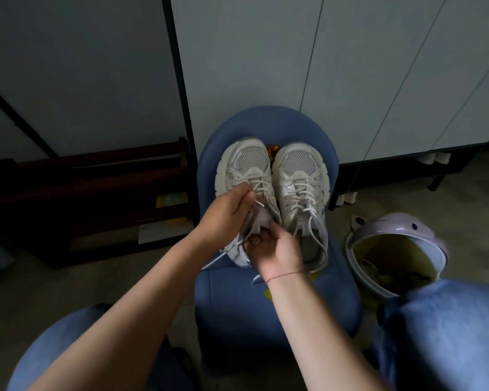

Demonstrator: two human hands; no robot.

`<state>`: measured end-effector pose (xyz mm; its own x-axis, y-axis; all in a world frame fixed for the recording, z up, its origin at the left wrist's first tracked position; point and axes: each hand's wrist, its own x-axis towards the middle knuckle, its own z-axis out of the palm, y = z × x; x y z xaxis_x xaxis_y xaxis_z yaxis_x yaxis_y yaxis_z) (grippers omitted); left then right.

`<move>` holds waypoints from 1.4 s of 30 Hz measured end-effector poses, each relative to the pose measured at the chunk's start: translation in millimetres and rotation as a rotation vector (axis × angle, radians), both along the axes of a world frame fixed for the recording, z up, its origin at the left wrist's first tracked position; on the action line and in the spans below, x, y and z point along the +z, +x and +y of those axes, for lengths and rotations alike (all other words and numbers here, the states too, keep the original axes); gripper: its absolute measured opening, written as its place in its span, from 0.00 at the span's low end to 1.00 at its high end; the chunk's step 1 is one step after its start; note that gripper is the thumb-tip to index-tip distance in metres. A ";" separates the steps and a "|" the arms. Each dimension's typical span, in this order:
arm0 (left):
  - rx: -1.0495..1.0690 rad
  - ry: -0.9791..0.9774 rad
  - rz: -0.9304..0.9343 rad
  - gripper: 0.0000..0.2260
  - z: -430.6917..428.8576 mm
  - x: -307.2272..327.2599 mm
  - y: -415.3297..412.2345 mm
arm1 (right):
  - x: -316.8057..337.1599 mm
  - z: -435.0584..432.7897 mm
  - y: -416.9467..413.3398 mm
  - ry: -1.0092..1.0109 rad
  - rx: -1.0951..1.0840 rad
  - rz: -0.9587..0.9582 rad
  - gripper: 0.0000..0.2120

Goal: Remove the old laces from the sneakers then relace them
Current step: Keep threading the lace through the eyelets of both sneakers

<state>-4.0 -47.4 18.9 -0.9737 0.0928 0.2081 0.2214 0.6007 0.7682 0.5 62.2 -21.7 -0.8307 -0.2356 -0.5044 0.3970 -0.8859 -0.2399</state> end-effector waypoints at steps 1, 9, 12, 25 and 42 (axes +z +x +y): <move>0.022 -0.008 0.029 0.12 -2.0 -0.2 -0.2 | -1.7 1.4 -1.6 -0.033 0.000 0.001 0.14; 0.118 0.122 0.125 0.12 -21.2 -4.7 -3.9 | 3.4 -3.3 -7.2 0.048 0.157 0.149 0.18; 0.073 0.224 0.117 0.10 -14.7 -4.0 -5.3 | 3.2 -1.7 -8.3 0.060 0.154 0.184 0.16; 0.017 0.251 0.086 0.13 -3.4 -28.9 -16.8 | 9.8 16.2 -7.8 0.131 0.189 0.226 0.16; 0.153 0.302 0.073 0.04 -0.8 -16.4 -15.3 | 15.2 32.6 -8.4 0.063 0.244 0.164 0.14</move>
<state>-19.2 -48.2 2.5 -0.9532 -0.1290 0.2735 0.2074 0.3792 0.9018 -7.9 94.9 -6.5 -0.8248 -0.4107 -0.3886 0.5479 -0.7503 -0.3700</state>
